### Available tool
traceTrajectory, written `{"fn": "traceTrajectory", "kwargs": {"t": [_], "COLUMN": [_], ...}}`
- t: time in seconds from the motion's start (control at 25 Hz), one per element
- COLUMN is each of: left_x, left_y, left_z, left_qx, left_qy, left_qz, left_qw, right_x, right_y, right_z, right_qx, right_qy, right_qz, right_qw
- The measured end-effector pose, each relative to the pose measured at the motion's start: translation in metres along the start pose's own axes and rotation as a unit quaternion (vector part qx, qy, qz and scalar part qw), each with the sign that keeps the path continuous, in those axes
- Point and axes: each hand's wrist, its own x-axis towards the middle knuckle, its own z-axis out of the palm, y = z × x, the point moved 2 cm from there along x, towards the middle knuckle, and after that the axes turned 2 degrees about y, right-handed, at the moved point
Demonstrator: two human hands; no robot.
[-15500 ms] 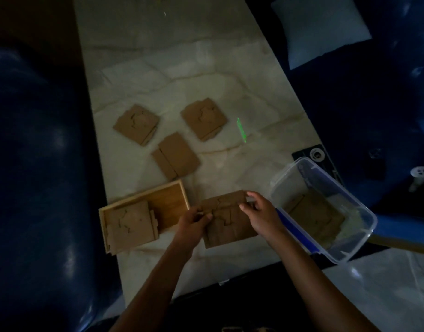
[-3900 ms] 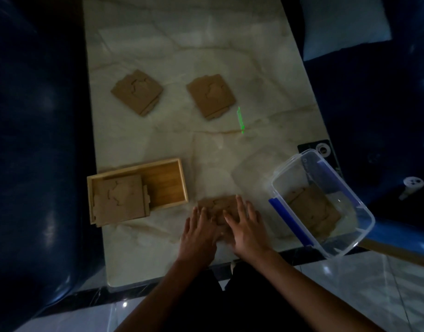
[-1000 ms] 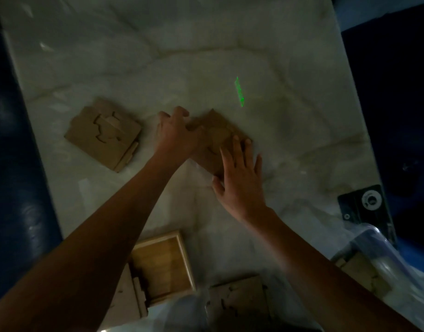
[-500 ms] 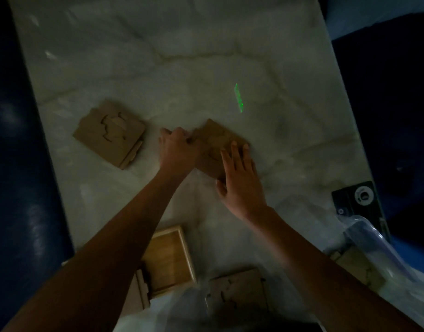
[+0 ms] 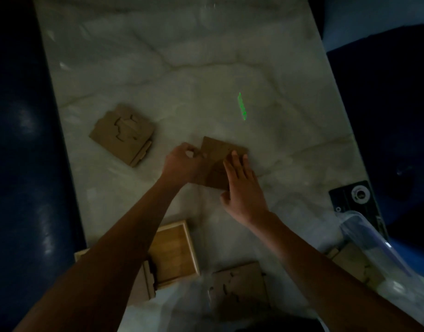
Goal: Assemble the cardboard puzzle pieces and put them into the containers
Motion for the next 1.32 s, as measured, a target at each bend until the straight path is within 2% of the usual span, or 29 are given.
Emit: {"fn": "traceTrajectory", "kwargs": {"t": [0.12, 0.28, 0.44, 0.6, 0.8, 1.04, 1.24, 1.32], "left_x": [-0.012, -0.039, -0.078, -0.119, -0.165, -0.210, -0.241, -0.248], "left_y": [-0.005, -0.012, -0.028, -0.049, -0.065, -0.080, -0.090, -0.100], "left_z": [0.000, 0.002, 0.009, 0.020, 0.029, 0.029, 0.030, 0.035], "left_qx": [-0.002, -0.077, -0.152, -0.226, -0.254, -0.300, -0.290, -0.290], "left_qy": [-0.014, -0.029, -0.035, -0.058, -0.076, -0.084, -0.079, -0.084], "left_qz": [0.036, 0.000, -0.024, -0.032, -0.058, -0.058, -0.036, -0.051], "left_qw": [0.999, 0.997, 0.987, 0.972, 0.963, 0.948, 0.953, 0.952], "right_x": [-0.011, -0.025, -0.037, -0.062, -0.097, -0.138, -0.163, -0.171], "right_y": [-0.002, 0.001, 0.016, 0.019, 0.024, 0.022, 0.020, 0.020], "right_z": [-0.004, -0.012, -0.035, -0.048, -0.037, -0.032, -0.036, -0.034], "right_qx": [0.008, 0.096, 0.226, 0.288, 0.351, 0.387, 0.412, 0.421], "right_qy": [-0.011, 0.019, 0.088, 0.078, 0.072, 0.051, 0.046, 0.043], "right_qz": [0.002, 0.049, 0.160, 0.214, 0.258, 0.262, 0.247, 0.230], "right_qw": [1.000, 0.994, 0.957, 0.930, 0.897, 0.883, 0.876, 0.876]}}
